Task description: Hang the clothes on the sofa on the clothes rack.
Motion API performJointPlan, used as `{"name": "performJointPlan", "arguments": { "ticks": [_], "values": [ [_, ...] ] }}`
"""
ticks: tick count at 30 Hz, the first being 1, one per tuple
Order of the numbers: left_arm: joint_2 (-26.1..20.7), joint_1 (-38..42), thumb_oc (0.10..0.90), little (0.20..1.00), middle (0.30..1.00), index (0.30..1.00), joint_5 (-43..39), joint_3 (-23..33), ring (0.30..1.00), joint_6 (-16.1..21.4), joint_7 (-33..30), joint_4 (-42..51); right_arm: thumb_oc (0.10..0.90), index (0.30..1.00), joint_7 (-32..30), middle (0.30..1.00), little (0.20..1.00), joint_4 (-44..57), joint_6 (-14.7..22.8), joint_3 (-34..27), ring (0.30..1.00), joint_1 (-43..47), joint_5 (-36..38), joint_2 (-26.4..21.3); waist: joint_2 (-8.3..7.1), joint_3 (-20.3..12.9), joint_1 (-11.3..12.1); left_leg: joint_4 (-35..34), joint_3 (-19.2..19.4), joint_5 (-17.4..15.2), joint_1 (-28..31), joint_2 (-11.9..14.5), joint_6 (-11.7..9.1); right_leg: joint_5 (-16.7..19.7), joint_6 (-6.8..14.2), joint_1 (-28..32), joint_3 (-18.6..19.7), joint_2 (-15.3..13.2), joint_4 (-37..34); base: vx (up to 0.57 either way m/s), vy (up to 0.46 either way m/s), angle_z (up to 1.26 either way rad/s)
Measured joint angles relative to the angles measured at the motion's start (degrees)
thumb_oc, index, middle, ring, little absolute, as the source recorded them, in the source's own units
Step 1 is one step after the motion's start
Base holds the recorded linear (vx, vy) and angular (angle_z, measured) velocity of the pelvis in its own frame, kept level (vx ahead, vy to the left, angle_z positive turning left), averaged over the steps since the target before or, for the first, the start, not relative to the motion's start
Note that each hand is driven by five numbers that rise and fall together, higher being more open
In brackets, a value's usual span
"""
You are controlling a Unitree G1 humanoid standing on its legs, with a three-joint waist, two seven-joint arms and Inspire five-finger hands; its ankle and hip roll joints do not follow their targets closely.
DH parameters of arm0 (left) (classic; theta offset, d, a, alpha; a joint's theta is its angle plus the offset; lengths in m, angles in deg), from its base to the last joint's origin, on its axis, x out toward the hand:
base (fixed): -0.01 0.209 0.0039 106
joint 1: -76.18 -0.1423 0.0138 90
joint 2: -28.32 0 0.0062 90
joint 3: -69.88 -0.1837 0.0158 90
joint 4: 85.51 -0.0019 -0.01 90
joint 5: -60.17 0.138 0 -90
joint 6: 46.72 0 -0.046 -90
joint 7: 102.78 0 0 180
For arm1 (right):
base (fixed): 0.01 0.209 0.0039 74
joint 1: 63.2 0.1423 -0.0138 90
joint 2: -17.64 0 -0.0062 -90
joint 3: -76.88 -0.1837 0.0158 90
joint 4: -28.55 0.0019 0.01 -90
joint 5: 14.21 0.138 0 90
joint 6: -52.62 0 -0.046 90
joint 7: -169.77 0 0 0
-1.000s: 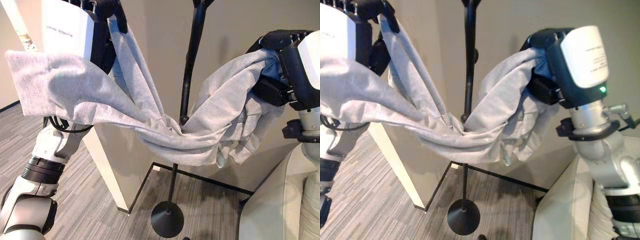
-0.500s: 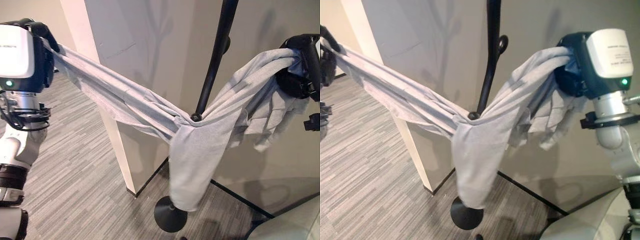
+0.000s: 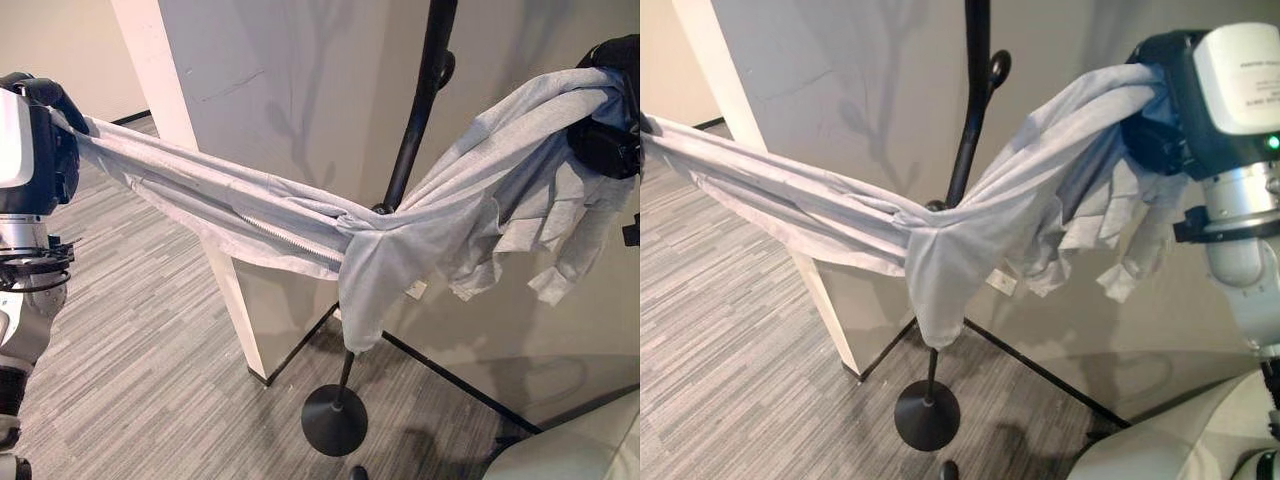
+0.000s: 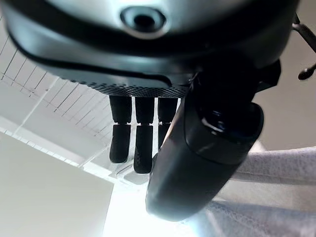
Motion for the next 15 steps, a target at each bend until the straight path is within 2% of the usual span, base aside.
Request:
{"name": "performJointPlan", "arguments": {
  "ticks": [2, 3, 4, 6, 9, 11, 15],
  "values": [
    [3.97, -2.18, 0.400, 0.300, 0.300, 0.300, -0.29, 2.89, 0.300, 0.53, 0.10, 3.04, 0.400, 0.300, -0.44, 0.300, 0.300, 2.84, 0.03, -4.19, 0.300, -4.65, -0.73, 0.27, 0.18, 0.10, 0.13, 0.00, 0.02, -0.01, -0.03, -0.03, 0.02, 0.00, 0.00, 0.00, 0.00, -0.05, 0.00, 0.00, 0.024, 0.01],
    [9.20, -4.05, 0.400, 0.300, 0.300, 0.300, -3.16, 4.85, 0.300, 1.65, 0.73, 5.65, 0.400, 0.300, -1.22, 0.300, 0.300, 4.52, 0.05, -6.91, 0.300, -8.39, -1.06, 1.32, 0.19, 0.08, 0.03, 0.00, -0.02, -0.01, 0.10, 0.00, 0.02, 0.01, -0.02, 0.15, -0.07, -0.04, 0.01, -0.02, 0.053, 0.00],
    [9.82, -4.47, 0.400, 0.300, 0.300, 0.300, -3.46, 4.80, 0.300, 2.40, 1.62, 5.38, 0.400, 0.300, -1.22, 0.300, 0.300, 4.91, 0.04, -7.03, 0.300, -8.73, -1.20, 1.62, 0.11, 0.11, -0.15, -0.02, 0.03, -0.03, 0.10, 0.01, 0.05, 0.04, -0.02, 0.13, -0.07, -0.06, 0.01, -0.02, 0.055, 0.00],
    [15.03, -5.42, 0.400, 0.300, 0.300, 0.300, -5.82, 5.12, 0.300, 2.97, 2.51, 9.25, 0.400, 0.300, -1.43, 0.300, 0.300, 7.33, -0.02, -10.76, 0.300, -12.11, -1.25, 5.37, 0.08, 0.10, 0.00, -0.03, 0.00, -0.27, 0.08, -0.08, 0.44, 0.09, -0.06, 0.15, -0.15, -0.16, 0.01, -0.02, 0.035, 0.01],
    [16.14, -8.47, 0.400, 0.300, 0.300, 0.300, -6.82, 5.09, 0.300, 5.01, 3.85, 11.32, 0.400, 0.300, -1.98, 0.300, 0.300, 7.43, -0.21, -12.26, 0.300, -14.14, -1.34, 6.50, 0.08, 0.10, -0.19, -0.04, 0.10, -0.49, 0.06, -0.25, 0.73, 0.26, -0.18, 0.05, -0.03, -0.33, 0.00, -0.04, 0.055, -0.01],
    [16.67, -9.64, 0.400, 0.300, 0.300, 0.300, -6.91, 5.10, 0.300, 6.43, 4.65, 12.08, 0.400, 0.300, -2.21, 0.300, 0.300, 8.51, -0.25, -15.90, 0.300, -17.45, -1.41, 8.29, 0.11, 0.08, -0.14, -0.04, 0.11, -0.56, 0.03, -0.67, 0.86, 0.47, -0.22, 0.06, 0.04, -0.71, 0.01, -0.07, 0.067, -0.01],
    [17.01, -11.61, 0.400, 0.300, 0.300, 0.300, -7.25, 5.39, 0.300, 7.29, 4.91, 12.10, 0.400, 0.300, -2.30, 0.300, 0.300, 8.64, -0.81, -18.29, 0.300, -20.06, -1.89, 8.59, 0.24, 0.00, -0.17, -0.07, 0.46, -0.98, 0.02, -1.86, 1.59, 0.88, 0.24, 0.04, 0.56, -1.80, 0.01, -0.08, 0.086, -0.04]
  ]
}}
